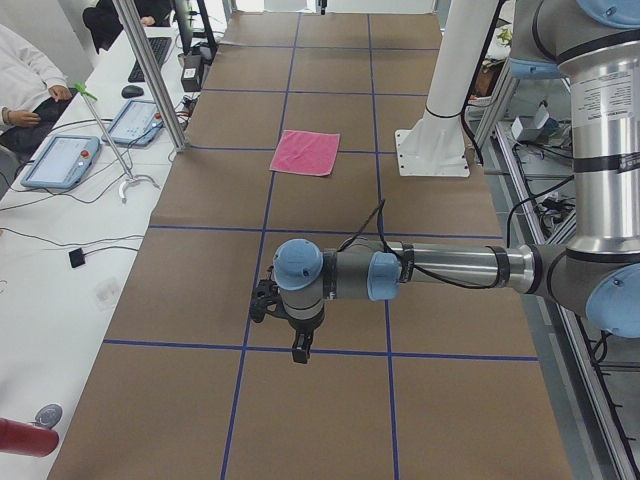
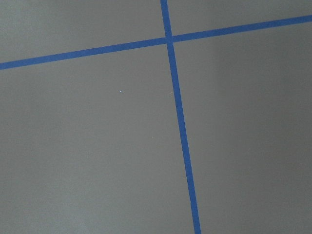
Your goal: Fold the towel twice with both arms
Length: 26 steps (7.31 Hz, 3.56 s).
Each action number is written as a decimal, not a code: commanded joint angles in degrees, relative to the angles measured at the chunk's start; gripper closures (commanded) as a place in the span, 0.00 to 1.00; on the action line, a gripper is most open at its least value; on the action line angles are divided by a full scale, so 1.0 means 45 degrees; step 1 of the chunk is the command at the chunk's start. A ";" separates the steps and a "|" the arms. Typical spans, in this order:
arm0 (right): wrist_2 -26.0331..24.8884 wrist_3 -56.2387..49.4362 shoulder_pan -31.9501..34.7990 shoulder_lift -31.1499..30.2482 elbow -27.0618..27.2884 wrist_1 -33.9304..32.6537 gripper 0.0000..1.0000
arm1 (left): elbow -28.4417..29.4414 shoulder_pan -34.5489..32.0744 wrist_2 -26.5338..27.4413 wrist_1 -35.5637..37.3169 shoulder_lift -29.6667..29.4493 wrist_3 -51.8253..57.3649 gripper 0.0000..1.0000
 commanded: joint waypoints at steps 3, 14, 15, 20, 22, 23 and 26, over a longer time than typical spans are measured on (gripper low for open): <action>0.0000 0.0161 0.0000 0.0055 0.0038 0.1852 0.00 | 0.0119 0.0000 0.0022 -0.0766 -0.1499 -0.0093 0.00; -0.1764 1.2099 -0.5300 0.0739 0.2298 0.6817 0.00 | 0.0257 0.3996 0.0100 -0.9275 -0.1994 -0.9966 0.00; -0.2860 1.3816 -0.6414 0.0739 0.2865 0.6817 0.00 | 0.0219 0.4623 0.0081 -1.0081 -0.1994 -1.1658 0.00; -0.7309 2.1259 -1.0906 0.2140 0.4258 0.6817 0.00 | 0.0042 0.7998 0.2198 -1.2858 -0.2734 -1.9046 0.00; -0.9271 2.4267 -1.2649 0.3176 0.4239 0.6700 0.01 | 0.0042 0.9583 0.3689 -1.3116 -0.3474 -2.1100 0.00; -0.9993 2.5095 -1.3217 0.3587 0.4161 0.6622 0.01 | 0.0081 1.0344 0.4275 -1.3117 -0.3962 -2.1766 0.00; -1.1787 2.7265 -1.4700 0.4173 0.3754 0.6621 0.01 | 0.0315 1.2533 0.7105 -1.2981 -0.4978 -2.3213 0.00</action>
